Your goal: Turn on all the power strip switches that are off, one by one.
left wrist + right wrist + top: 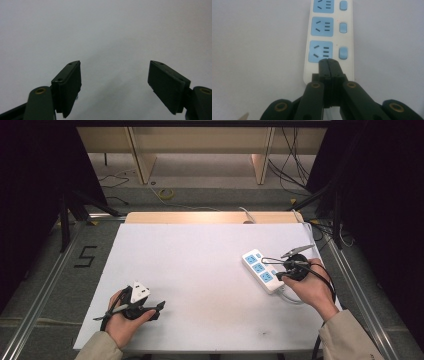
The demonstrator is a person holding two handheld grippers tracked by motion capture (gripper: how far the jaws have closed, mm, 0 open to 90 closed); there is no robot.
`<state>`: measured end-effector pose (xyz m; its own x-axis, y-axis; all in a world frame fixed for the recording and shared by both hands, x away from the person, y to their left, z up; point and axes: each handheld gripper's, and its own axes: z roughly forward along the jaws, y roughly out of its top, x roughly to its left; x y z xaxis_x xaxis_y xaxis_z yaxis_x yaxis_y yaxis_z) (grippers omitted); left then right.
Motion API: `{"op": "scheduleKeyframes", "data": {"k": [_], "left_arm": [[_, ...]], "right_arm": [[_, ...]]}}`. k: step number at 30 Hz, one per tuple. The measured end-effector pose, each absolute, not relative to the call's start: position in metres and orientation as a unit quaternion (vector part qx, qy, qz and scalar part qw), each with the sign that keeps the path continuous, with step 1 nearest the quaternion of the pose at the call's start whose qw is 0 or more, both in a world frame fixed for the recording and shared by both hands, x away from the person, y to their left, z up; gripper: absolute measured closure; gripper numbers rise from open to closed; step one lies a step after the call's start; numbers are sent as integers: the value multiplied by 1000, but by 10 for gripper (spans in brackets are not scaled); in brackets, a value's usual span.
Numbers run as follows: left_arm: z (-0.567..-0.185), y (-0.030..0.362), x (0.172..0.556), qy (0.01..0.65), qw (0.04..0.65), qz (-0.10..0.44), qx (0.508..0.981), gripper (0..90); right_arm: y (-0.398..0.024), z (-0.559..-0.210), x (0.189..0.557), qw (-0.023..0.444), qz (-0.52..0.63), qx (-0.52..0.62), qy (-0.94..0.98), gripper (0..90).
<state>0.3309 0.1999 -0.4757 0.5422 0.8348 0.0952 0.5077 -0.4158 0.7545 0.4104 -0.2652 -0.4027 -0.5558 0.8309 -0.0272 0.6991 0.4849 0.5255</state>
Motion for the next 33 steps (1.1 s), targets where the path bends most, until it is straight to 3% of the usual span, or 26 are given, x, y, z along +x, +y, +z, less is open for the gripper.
{"op": "scheduleKeyframes", "data": {"k": [33], "left_arm": [[-475,200,331,414,344,237,808,270]], "right_arm": [[-261,-415,448,131,201,465,852,900]]}}
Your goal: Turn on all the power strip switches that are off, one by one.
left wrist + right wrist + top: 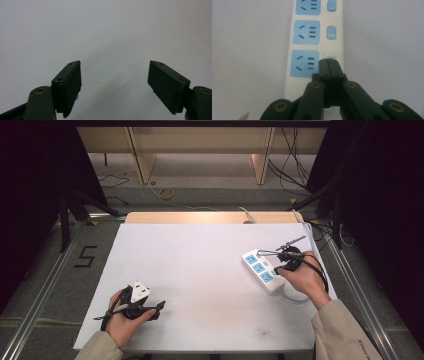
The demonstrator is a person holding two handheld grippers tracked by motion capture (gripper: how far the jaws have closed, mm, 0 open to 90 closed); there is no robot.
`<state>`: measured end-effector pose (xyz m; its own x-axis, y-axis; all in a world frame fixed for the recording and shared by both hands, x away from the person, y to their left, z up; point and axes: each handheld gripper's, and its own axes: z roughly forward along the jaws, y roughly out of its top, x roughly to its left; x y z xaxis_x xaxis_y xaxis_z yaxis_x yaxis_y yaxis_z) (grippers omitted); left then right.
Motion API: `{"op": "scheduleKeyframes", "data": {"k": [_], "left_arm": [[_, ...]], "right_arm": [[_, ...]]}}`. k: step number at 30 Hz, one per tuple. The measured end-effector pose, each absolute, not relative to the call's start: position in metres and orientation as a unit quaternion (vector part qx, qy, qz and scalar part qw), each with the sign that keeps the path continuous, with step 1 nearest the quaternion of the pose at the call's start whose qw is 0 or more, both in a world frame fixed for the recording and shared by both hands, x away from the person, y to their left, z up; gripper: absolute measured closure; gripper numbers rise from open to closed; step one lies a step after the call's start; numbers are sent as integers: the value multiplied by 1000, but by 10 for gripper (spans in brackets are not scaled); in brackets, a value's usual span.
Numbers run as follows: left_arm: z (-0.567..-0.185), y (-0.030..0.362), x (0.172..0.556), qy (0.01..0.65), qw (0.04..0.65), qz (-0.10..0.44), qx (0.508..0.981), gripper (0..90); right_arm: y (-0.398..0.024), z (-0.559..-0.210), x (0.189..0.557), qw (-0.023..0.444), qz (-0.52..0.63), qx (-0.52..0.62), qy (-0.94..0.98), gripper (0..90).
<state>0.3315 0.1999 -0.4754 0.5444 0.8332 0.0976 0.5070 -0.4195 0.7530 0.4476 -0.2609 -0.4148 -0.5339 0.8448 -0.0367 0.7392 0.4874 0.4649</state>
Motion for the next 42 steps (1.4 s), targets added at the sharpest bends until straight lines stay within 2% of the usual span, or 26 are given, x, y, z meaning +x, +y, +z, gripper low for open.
{"op": "scheduleKeyframes", "data": {"k": [18,42], "left_arm": [[-476,200,332,414,345,237,809,272],[-476,199,332,413,345,237,809,271]], "right_arm": [[-258,-424,468,116,180,471,855,900],[-253,-427,476,105,159,471,861,900]]}}
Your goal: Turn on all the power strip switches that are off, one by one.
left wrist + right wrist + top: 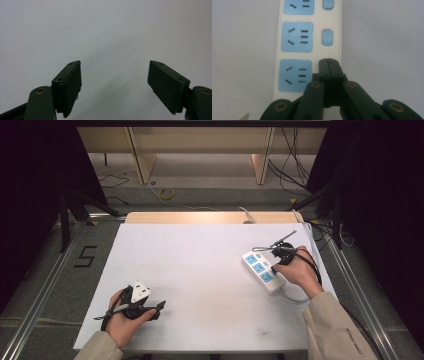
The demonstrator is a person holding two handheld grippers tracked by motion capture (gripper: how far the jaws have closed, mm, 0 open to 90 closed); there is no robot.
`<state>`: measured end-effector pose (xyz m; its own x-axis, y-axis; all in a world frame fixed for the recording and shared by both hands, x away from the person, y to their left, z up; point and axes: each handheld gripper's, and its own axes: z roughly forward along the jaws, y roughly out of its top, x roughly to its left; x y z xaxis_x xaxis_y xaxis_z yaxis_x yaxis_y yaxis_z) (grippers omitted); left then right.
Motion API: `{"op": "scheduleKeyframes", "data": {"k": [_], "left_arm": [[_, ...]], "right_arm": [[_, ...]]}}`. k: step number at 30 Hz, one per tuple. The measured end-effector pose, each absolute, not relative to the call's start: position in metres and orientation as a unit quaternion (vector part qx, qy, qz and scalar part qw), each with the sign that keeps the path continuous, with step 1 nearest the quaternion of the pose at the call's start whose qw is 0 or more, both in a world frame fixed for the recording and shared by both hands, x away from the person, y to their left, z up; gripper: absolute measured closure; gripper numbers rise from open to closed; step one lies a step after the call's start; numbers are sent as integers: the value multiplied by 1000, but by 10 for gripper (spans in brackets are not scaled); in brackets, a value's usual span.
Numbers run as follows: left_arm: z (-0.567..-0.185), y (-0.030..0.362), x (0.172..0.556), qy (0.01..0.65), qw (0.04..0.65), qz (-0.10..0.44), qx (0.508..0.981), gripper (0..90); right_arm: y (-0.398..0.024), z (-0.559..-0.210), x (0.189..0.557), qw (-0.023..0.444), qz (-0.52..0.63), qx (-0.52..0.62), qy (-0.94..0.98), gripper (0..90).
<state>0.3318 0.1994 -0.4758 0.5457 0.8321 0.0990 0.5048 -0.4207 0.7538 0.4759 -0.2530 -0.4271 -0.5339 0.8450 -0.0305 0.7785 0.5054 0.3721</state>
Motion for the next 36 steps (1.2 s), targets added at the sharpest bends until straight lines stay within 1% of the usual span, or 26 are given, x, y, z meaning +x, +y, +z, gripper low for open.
{"op": "scheduleKeyframes", "data": {"k": [36], "left_arm": [[-476,198,332,412,345,235,810,272]], "right_arm": [[-252,-429,481,88,142,475,864,900]]}}
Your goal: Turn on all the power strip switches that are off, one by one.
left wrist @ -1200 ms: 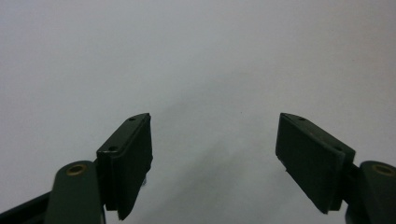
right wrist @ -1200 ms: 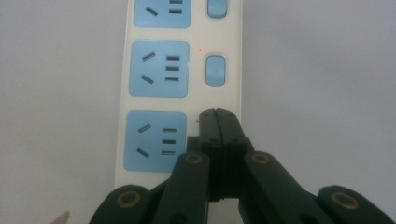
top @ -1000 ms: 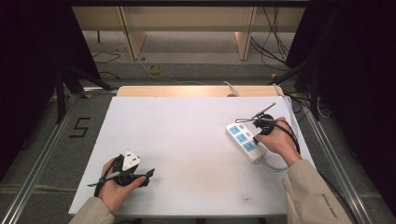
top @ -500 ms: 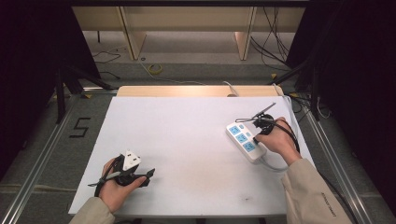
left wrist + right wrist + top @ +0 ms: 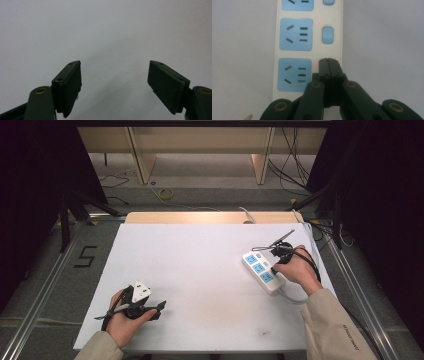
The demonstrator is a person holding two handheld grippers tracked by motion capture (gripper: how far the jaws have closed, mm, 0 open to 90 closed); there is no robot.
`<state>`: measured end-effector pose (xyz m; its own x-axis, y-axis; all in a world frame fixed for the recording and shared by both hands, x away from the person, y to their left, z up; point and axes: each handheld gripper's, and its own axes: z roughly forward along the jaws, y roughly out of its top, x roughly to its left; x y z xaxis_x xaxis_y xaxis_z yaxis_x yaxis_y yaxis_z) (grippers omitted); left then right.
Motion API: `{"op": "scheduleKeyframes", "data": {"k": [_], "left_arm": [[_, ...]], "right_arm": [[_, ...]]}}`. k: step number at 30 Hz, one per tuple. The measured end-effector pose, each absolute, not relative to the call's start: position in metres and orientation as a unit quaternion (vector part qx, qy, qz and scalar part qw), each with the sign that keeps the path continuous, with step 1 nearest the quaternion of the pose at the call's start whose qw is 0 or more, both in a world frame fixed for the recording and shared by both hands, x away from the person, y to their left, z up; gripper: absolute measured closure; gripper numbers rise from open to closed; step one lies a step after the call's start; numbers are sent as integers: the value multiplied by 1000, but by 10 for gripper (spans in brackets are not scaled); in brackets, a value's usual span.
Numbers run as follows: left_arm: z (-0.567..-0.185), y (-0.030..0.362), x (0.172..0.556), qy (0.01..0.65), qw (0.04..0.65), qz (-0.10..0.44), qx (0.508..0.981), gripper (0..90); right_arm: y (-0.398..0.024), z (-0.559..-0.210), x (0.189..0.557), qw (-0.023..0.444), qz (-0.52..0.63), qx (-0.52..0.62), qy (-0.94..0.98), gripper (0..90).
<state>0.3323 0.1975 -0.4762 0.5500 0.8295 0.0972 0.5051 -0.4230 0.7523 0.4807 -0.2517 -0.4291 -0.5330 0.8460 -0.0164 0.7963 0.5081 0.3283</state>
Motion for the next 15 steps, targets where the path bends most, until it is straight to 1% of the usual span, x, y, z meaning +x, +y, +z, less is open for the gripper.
{"op": "scheduleKeyframes", "data": {"k": [7,8,15], "left_arm": [[-476,197,332,412,345,235,810,272],[-476,197,332,412,345,235,810,273],[-476,198,332,412,345,235,810,272]], "right_arm": [[-250,-430,481,92,137,473,865,900],[-250,-430,480,82,132,476,866,900],[-250,-430,479,85,129,471,868,900]]}}
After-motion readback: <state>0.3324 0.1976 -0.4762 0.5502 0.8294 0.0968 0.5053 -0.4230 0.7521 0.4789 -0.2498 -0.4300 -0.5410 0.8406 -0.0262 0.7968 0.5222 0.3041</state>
